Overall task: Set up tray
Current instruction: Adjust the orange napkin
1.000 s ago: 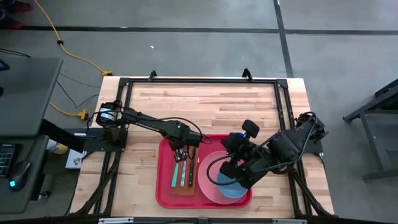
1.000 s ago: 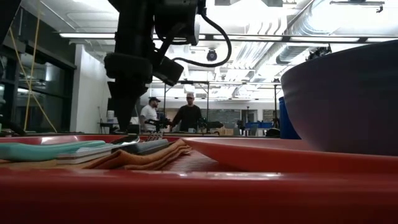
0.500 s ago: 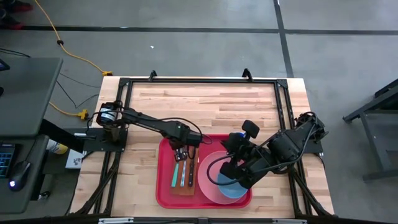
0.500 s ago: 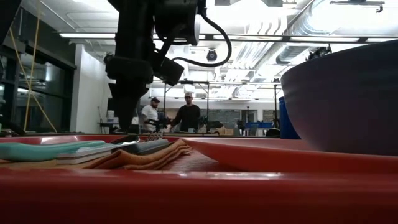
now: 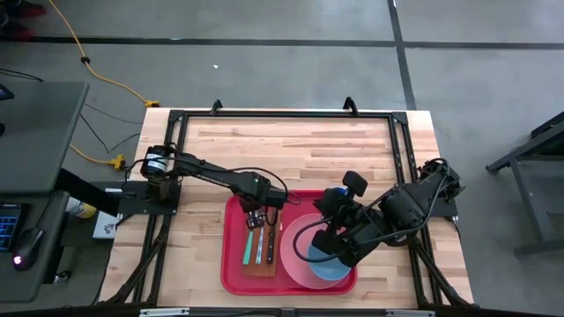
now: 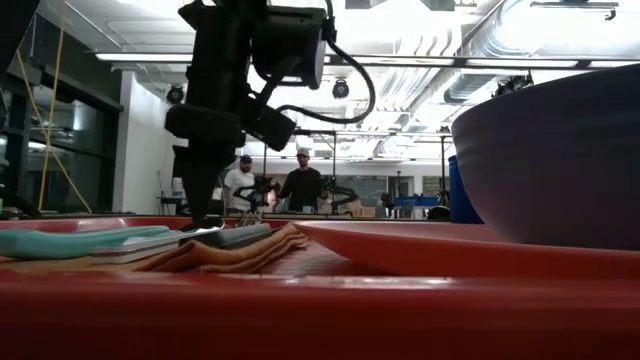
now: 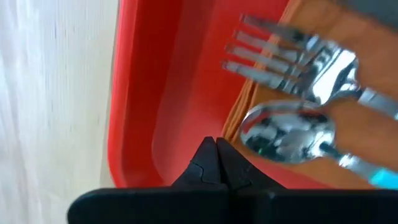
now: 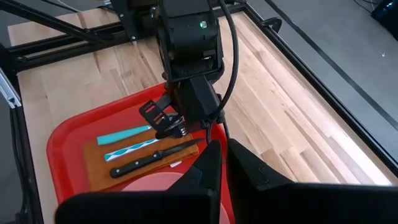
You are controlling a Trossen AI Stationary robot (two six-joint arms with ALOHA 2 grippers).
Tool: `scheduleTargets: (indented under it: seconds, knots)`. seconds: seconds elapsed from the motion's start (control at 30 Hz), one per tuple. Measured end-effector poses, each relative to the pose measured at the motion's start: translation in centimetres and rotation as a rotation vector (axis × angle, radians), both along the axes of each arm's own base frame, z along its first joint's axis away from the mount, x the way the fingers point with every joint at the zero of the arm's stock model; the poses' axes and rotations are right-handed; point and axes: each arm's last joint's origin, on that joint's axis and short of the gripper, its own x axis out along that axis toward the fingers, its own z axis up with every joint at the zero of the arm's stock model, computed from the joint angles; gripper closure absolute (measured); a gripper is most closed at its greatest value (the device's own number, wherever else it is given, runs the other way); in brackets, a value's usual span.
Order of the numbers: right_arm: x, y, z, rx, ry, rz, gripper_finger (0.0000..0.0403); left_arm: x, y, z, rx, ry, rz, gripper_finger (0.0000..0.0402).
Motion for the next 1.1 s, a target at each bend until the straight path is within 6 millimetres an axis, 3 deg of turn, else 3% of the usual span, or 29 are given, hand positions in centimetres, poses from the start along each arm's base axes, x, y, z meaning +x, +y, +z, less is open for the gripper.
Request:
scheduleTargets:
  seconds: [1.1]
  knots:
    - [0.0,0.0,0.0,-0.001,-0.001,0.0,0.0403,-0.1,-0.1,-1.2,-0.029,0.075,-0.011,0.0393]
